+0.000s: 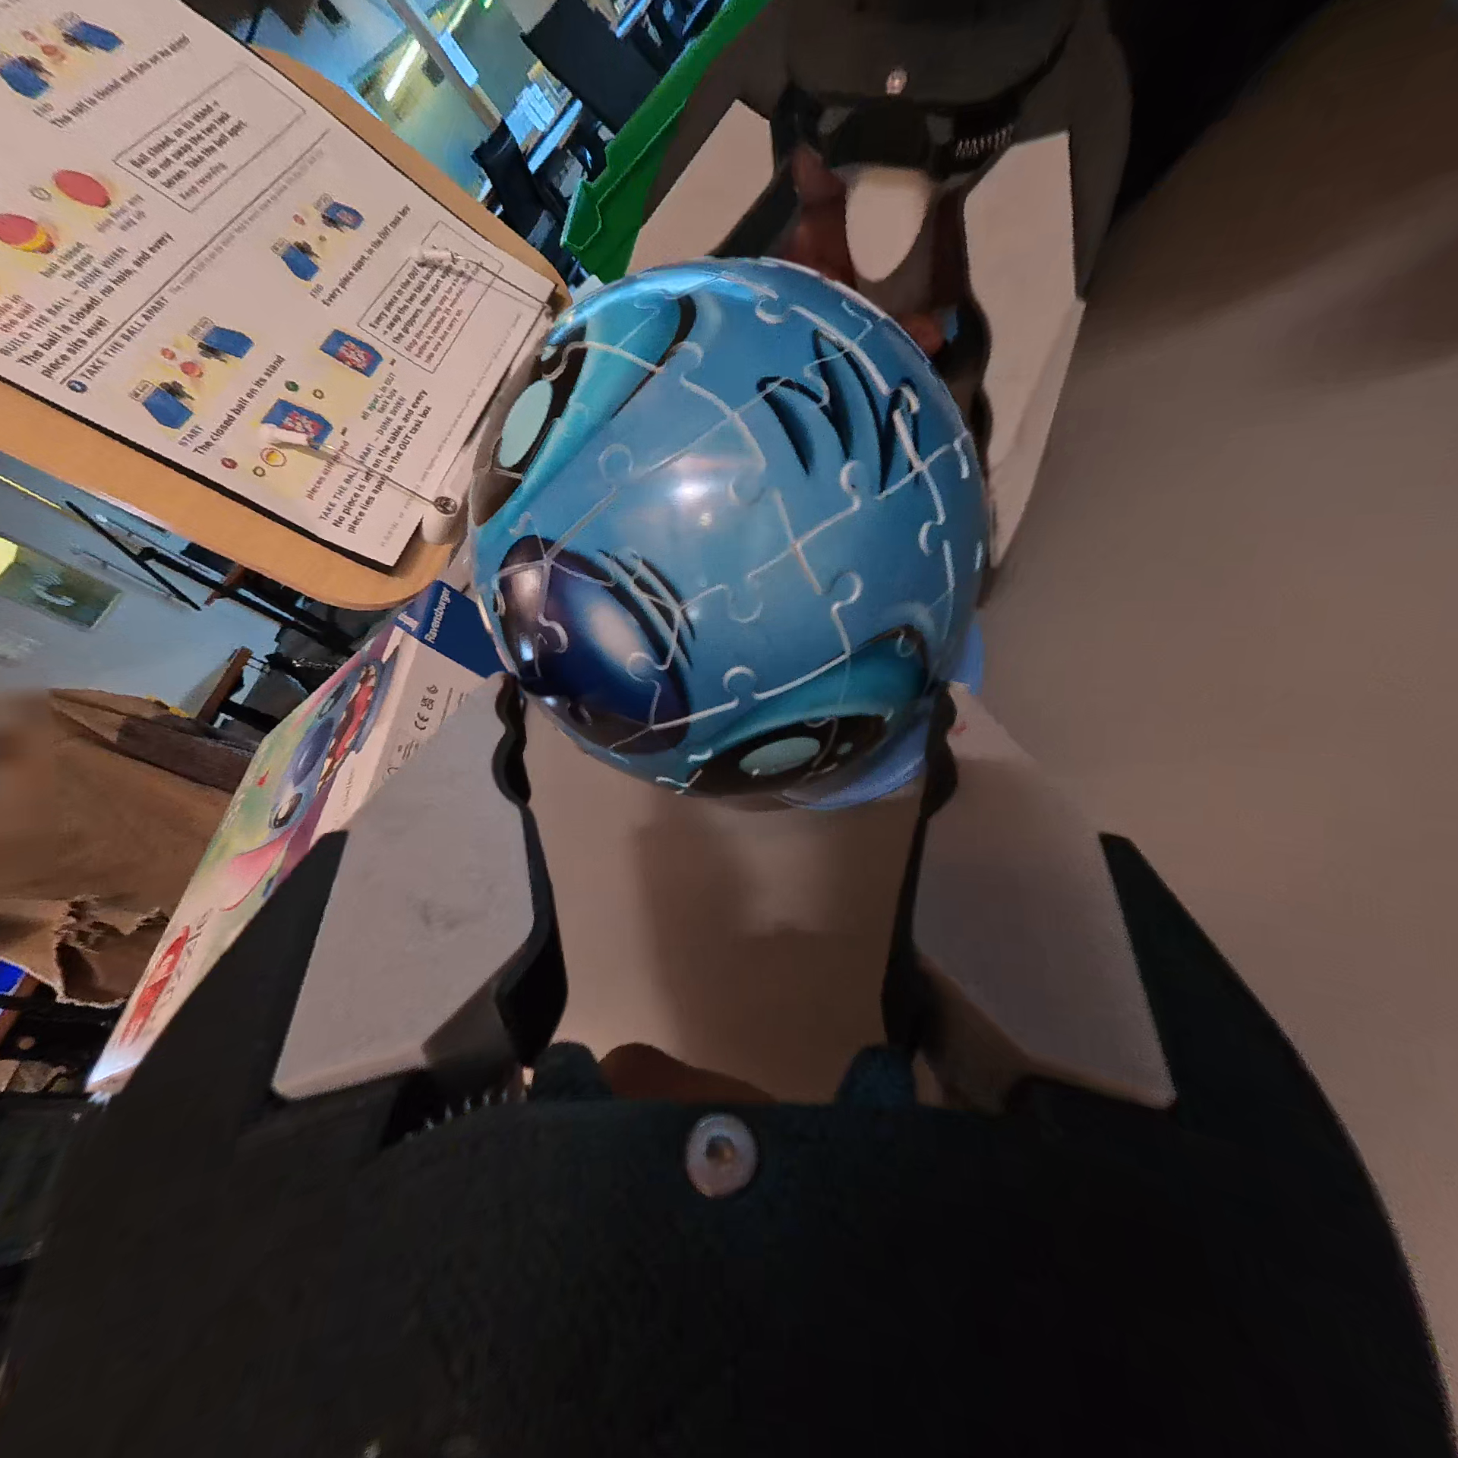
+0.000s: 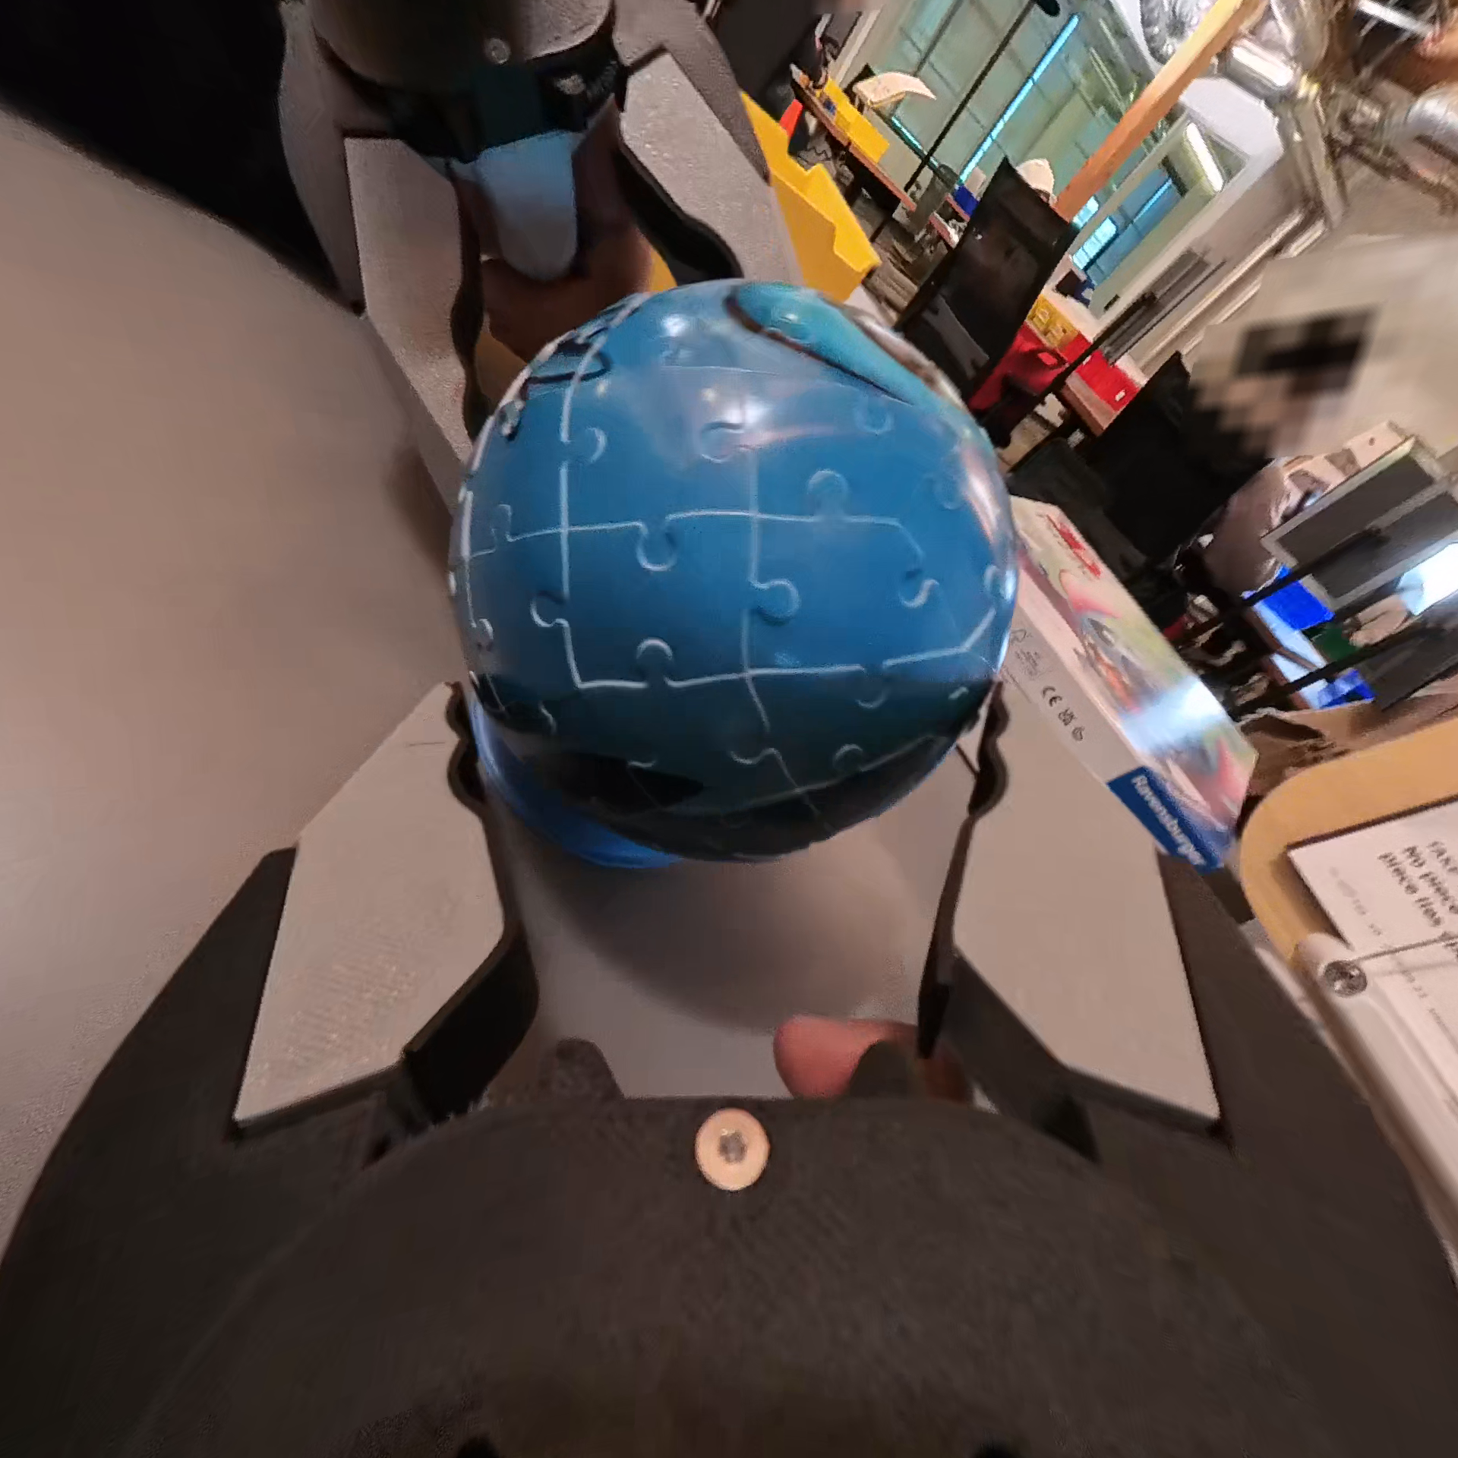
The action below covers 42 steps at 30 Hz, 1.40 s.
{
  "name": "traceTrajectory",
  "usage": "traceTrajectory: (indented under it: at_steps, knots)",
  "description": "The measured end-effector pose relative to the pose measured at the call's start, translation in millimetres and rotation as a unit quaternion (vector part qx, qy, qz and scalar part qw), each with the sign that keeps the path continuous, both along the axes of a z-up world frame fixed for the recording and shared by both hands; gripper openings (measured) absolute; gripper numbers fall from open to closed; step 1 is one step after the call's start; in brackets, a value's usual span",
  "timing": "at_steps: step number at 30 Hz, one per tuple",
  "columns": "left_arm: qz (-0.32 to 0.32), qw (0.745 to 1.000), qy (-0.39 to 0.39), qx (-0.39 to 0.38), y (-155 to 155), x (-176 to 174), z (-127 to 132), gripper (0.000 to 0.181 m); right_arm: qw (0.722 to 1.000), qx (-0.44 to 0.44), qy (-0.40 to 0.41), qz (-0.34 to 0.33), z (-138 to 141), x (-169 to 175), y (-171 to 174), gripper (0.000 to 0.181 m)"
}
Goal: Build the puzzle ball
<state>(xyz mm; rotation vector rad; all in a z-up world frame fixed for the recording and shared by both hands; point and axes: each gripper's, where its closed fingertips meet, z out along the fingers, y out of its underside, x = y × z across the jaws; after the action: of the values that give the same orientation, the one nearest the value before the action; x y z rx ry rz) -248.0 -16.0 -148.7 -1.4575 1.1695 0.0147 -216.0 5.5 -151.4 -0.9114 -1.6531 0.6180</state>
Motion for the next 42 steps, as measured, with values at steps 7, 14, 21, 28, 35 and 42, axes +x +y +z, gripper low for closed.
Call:
traceTrajectory:
  at_steps: [7, 14, 21, 28, 35, 42]
  knots:
    - [0.007, 0.997, -0.02, -0.073, 1.0, -1.8, 4.5, 0.1, 0.998, -0.056, -0.003, 0.014, 5.9, -6.1, -0.5, 0.125]
    - [-0.003, 0.964, -0.078, -0.255, 14.4, -2.3, 33.8, 0.1, 0.944, -0.329, -0.031, 0.024, 14.8, -10.3, 8.8, 0.126]
    - [-0.006, 0.9, -0.087, -0.426, 28.6, 2.5, 33.0, 0.101, 0.818, -0.569, -0.082, 0.013, 16.2, -3.8, 12.9, 0.126]
    - [-0.009, 0.857, -0.121, -0.501, 32.3, 9.9, 17.0, 0.102, 0.778, -0.616, -0.12, -0.027, 10.2, 4.8, 19.6, 0.126]
    - [-0.002, 0.853, -0.187, -0.487, 24.4, 7.4, 16.9, 0.101, 0.75, -0.647, -0.141, -0.003, 5.1, 3.8, 9.6, 0.126]
    - [-0.012, 0.884, -0.23, -0.408, 15.6, -1.8, 21.4, 0.095, 0.788, -0.604, -0.123, 0.009, 4.3, 3.3, 10.3, 0.123]
